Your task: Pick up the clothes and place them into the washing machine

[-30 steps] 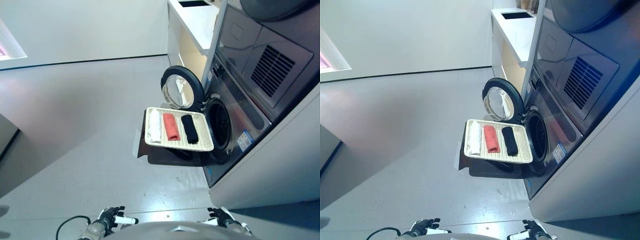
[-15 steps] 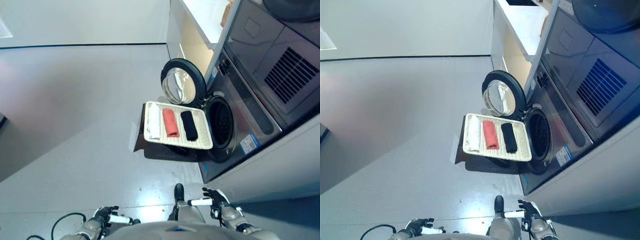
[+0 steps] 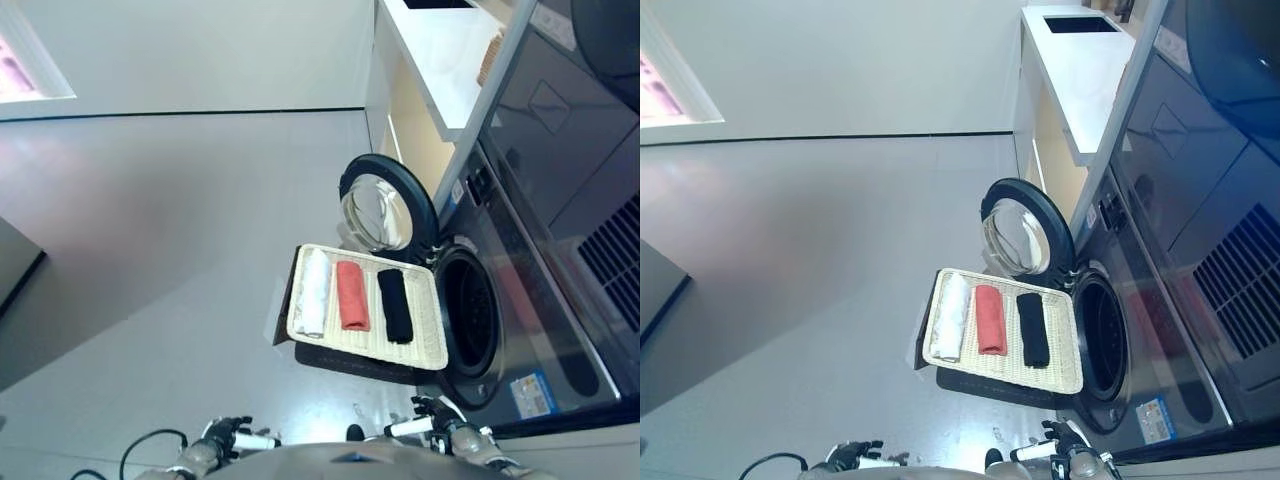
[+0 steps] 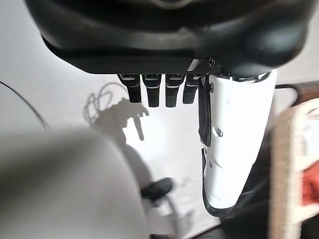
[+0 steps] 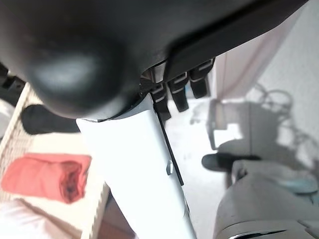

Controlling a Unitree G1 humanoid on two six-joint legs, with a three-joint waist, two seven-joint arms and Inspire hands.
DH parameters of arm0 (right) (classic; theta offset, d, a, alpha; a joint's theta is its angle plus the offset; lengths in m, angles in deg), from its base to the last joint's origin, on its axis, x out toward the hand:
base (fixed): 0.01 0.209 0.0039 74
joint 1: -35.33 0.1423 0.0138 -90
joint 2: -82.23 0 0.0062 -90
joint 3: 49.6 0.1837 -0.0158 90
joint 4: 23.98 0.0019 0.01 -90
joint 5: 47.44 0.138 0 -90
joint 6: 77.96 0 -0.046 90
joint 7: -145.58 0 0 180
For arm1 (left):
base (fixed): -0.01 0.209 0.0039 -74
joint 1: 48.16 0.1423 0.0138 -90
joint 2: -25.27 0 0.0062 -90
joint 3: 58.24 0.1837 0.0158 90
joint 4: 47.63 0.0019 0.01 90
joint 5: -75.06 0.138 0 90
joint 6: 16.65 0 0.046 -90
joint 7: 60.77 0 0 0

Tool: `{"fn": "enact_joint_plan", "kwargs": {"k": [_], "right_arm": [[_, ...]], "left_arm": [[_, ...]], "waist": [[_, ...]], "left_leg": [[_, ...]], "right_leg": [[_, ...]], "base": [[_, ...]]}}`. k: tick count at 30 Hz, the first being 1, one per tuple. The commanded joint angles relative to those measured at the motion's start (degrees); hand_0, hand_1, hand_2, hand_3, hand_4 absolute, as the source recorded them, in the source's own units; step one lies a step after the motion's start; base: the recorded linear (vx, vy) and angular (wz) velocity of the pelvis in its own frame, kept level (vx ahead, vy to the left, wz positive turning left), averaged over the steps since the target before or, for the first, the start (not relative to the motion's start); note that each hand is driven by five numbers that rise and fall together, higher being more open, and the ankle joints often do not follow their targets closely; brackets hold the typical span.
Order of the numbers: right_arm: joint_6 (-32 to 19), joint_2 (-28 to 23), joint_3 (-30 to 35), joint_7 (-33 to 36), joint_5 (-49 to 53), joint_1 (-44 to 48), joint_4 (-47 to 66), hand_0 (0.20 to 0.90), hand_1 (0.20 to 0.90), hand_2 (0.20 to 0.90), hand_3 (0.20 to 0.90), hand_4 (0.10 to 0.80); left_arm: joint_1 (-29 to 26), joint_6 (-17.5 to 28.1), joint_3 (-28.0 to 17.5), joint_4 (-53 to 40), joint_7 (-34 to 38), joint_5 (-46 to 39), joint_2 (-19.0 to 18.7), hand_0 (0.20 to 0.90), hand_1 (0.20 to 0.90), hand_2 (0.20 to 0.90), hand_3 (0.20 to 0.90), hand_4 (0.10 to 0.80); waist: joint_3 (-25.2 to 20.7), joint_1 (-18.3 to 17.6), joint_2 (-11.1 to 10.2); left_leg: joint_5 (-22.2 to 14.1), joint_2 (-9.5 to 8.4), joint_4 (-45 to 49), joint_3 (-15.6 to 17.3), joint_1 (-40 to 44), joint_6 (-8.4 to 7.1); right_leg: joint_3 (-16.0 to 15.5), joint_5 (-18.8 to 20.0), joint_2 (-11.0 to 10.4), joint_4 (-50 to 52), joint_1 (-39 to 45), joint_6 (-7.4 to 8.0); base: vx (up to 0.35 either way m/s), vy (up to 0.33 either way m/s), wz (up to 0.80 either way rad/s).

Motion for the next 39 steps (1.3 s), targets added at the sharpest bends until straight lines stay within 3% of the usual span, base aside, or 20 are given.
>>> {"fn": "enact_joint_plan", "kwargs": {"k": [1,2,3,5,7,11,13,17,19,20,21,23,24,25,26,27,28,31,37,39], "right_arm": [[-1.08,-1.01,-1.39,1.01,1.87,2.36,-0.55,0.9,0.9,0.9,0.9,0.8],[-1.12,-0.88,-1.32,1.16,2.38,2.59,-0.93,0.9,0.9,0.9,0.9,0.8],[-1.32,-0.85,-1.13,1.5,3.19,2.94,-1.34,0.9,0.9,0.9,0.9,0.8],[-1.41,-0.65,-0.93,1.53,3.91,3.28,-1.92,0.9,0.9,0.9,0.9,0.8],[-1.9,-0.61,-1.01,2.42,4.18,3.99,-2.39,0.9,0.9,0.9,0.9,0.8],[-1.93,-1.27,-1.86,3.24,3.41,5.13,-2.33,0.9,0.9,0.9,0.9,0.8],[-1.69,-1.42,-2.2,3.04,3.16,5.42,-2.15,0.9,0.9,0.9,0.9,0.8],[-1.32,-1.67,-2.08,2.64,3.11,6.37,-2.4,0.9,0.9,0.9,0.9,0.8],[-0.85,-1.64,-1.27,2.64,3.04,6.63,-3.45,0.9,0.9,0.9,0.9,0.8],[-0.85,-1.62,-1.26,2.64,3.04,6.62,-3.45,0.9,0.9,0.9,0.9,0.8],[-0.58,-1.56,-1.08,2.78,2.55,6.99,-3.68,0.9,0.9,0.9,0.9,0.8],[-0.28,-1.46,-2.33,3.2,0.75,8.36,-3.83,0.9,0.9,0.9,0.9,0.8],[-0.28,-1.44,-2.33,3.21,0.75,8.41,-3.85,0.9,0.9,0.9,0.9,0.8],[0.32,-1.75,-2.76,3.87,0.31,11.3,-3.44,0.9,0.9,0.9,0.9,0.8],[0.9,-1.87,-2.92,4.04,-0.39,12.24,-3.75,0.9,0.9,0.9,0.9,0.8],[1.13,-2.1,-3.02,4.18,-0.51,12.24,-4.12,0.9,0.9,0.9,0.9,0.8],[1.13,-2.24,-3.42,4.57,-0.84,12.51,-4.56,0.9,0.9,0.9,0.9,0.8],[1.78,-3.15,-3.03,5.4,-1.56,12.88,-6.57,0.9,0.9,0.9,0.9,0.8],[2.01,-5.05,-4.07,6.7,-3.03,16.17,-6.92,0.9,0.9,0.9,0.9,0.8],[2.34,-6.93,-5.21,7.97,-3.28,21.34,-7.18,0.9,0.9,0.9,0.9,0.8]], "left_arm": [[-2.24,2.01,-0.57,-3.85,1.07,-1.68,-1.35,0.9,0.9,0.9,0.9,0.8],[-1.82,2.08,-0.85,-3.79,1.05,-1.68,-1.42,0.9,0.9,0.9,0.9,0.8],[-1.3,2.13,-1.2,-3.45,1.1,-1.94,-1.45,0.9,0.9,0.9,0.9,0.8],[-0.75,2.25,-1.74,-2.81,1.18,-2.0,-1.78,0.9,0.9,0.9,0.9,0.8],[0.61,2.33,-2.96,-0.9,1.92,-1.94,-2.33,0.9,0.9,0.9,0.9,0.8],[1.8,2.29,-3.51,0.8,2.45,-1.41,-2.34,0.9,0.9,0.9,0.9,0.8],[1.97,2.01,-3.39,1.04,2.15,-1.1,-2.34,0.9,0.9,0.9,0.9,0.8],[2.04,2.07,-2.74,0.35,1.85,0.11,-2.62,0.9,0.9,0.9,0.9,0.8],[0.87,2.38,-2.04,-0.8,1.75,0.71,-3.18,0.9,0.9,0.9,0.9,0.8],[0.88,2.37,-2.03,-0.81,1.75,0.71,-3.2,0.9,0.9,0.9,0.9,0.8],[0.22,2.55,-1.83,-2.26,2.0,0.67,-3.83,0.9,0.9,0.9,0.9,0.8],[-0.41,2.73,-1.51,-4.34,2.07,0.17,-4.38,0.9,0.9,0.9,0.9,0.8],[-0.43,2.72,-1.53,-4.35,2.07,0.17,-4.39,0.9,0.9,0.9,0.9,0.8],[-1.86,2.81,-1.13,-5.42,2.63,-1.05,-5.02,0.9,0.9,0.9,0.9,0.8],[-1.67,2.82,-0.92,-5.64,2.81,-0.94,-4.96,0.9,0.9,0.9,0.9,0.8],[-1.45,2.9,-0.78,-6.01,2.69,-1.02,-4.78,0.9,0.9,0.9,0.9,0.8],[-1.37,3.04,-0.73,-5.92,2.48,-1.12,-4.81,0.9,0.9,0.9,0.9,0.8],[0.51,3.01,-1.03,-6.61,1.36,-1.62,-3.79,0.9,0.9,0.9,0.9,0.8],[1.42,2.88,0.1,-6.64,0.79,-1.79,-2.41,0.9,0.9,0.9,0.9,0.8],[0.43,3.39,1.29,-8.35,1.34,-3.77,-1.82,0.9,0.9,0.9,0.9,0.8]], "waist": [[2.8,2.26,-3.39],[2.96,3.03,-4.18],[3.79,4.56,-3.72],[3.93,5.59,-4.0],[4.17,7.61,-3.07],[3.54,10.42,-0.83],[3.05,10.89,-0.12],[1.39,11.7,0.05],[0.05,11.76,-0.52],[0.07,11.8,-0.58],[-0.72,12.3,-0.64],[0.58,12.8,0.28],[0.57,12.84,0.22],[3.0,13.3,1.73],[3.25,13.83,1.31],[3.23,13.07,1.46],[3.33,12.91,1.08],[2.56,14.54,1.32],[4.55,14.21,2.68],[7.56,14.25,3.88]], "left_leg": [[12.37,-7.45,9.98,3.21,-0.46,9.14],[11.93,-8.27,8.62,3.39,-3.64,9.88],[9.93,-7.19,7.57,3.91,-7.11,10.59],[9.62,-6.96,3.4,3.94,-8.98,11.12],[10.89,-4.36,-12.87,2.76,-10.83,10.64],[15.13,-3.1,-31.41,-0.31,-10.9,8.78],[16.06,-2.89,-33.02,0.79,-10.73,8.11],[14.32,-4.19,-32.56,0.31,-8.58,8.33],[11.81,-5.45,-30.34,2.69,-7.8,9.41],[11.73,-5.52,-30.25,2.74,-7.79,9.44],[9.99,-6.22,-29.65,4.46,-6.91,10.86],[9.08,-5.86,-29.5,5.5,-5.65,11.84],[9.04,-5.9,-29.43,5.56,-5.73,11.85],[8.36,-5.62,-29.24,6.19,-5.32,11.74],[7.49,-6.47,-29.39,6.93,-4.84,11.07],[6.97,-6.66,-28.79,5.88,-4.7,10.81],[6.73,-6.79,-28.53,5.81,-4.4,10.83],[6.31,-6.48,-30.16,6.06,-3.26,10.49],[7.35,-6.73,-30.81,4.83,-6.2,10.17],[8.24,-7.25,-30.13,4.09,-10.64,10.19]], "right_leg": [[5.1,5.94,-1.25,-3.58,-1.58,0.79],[5.89,5.49,-1.58,-3.63,-0.69,0.7],[7.27,5.04,-0.64,-3.65,0.75,0.86],[8.27,4.37,-0.35,-3.83,2.01,1.06],[10.34,2.12,0.74,-4.58,5.01,2.25],[13.67,-0.85,1.7,-5.49,9.28,3.72],[14.37,-1.9,1.31,-5.49,10.85,4.23],[14.6,-3.22,-0.4,-5.29,12.63,5.0],[13.18,-4.08,-3.46,-3.63,13.84,6.63],[13.2,-4.13,-3.54,-3.63,13.88,6.65],[12.21,-4.3,-4.9,3.74,12.14,7.98],[10.25,-2.56,-3.9,14.28,6.17,9.55],[10.31,-2.74,-3.93,14.62,5.95,9.56],[1.26,-0.85,-6.3,16.73,-1.66,10.45],[-5.64,-0.52,-9.04,9.4,-2.79,9.41],[-5.13,-0.74,-9.47,7.11,-0.3,9.41],[-2.56,-0.98,-8.58,6.24,0.57,8.75],[-6.15,0.38,-9.64,1.42,2.9,8.48],[-7.22,0.35,-9.32,-0.81,2.32,8.4],[-6.88,0.55,-9.43,0.62,-2.21,8.16]], "base": [[0.342,-0.254,-0.34],[0.284,-0.107,-0.53],[0.179,-0.056,-0.57],[0.244,-0.017,-0.46],[0.402,0.044,-0.53],[0.333,0.076,-0.71],[0.272,0.096,-0.88],[0.2,0.119,-0.92],[0.234,0.178,-0.14],[0.31,0.228,0.18],[0.196,0.161,0.23],[0.121,0.126,-0.11],[-0.12,0.095,-0.47],[-0.121,0.059,-0.47],[-0.065,0.035,-0.61],[0.108,-0.05,-0.57],[0.17,-0.05,-0.26],[0.133,-0.022,0.48],[-0.046,-0.001,0.17],[-0.234,0.003,0.02]]}}
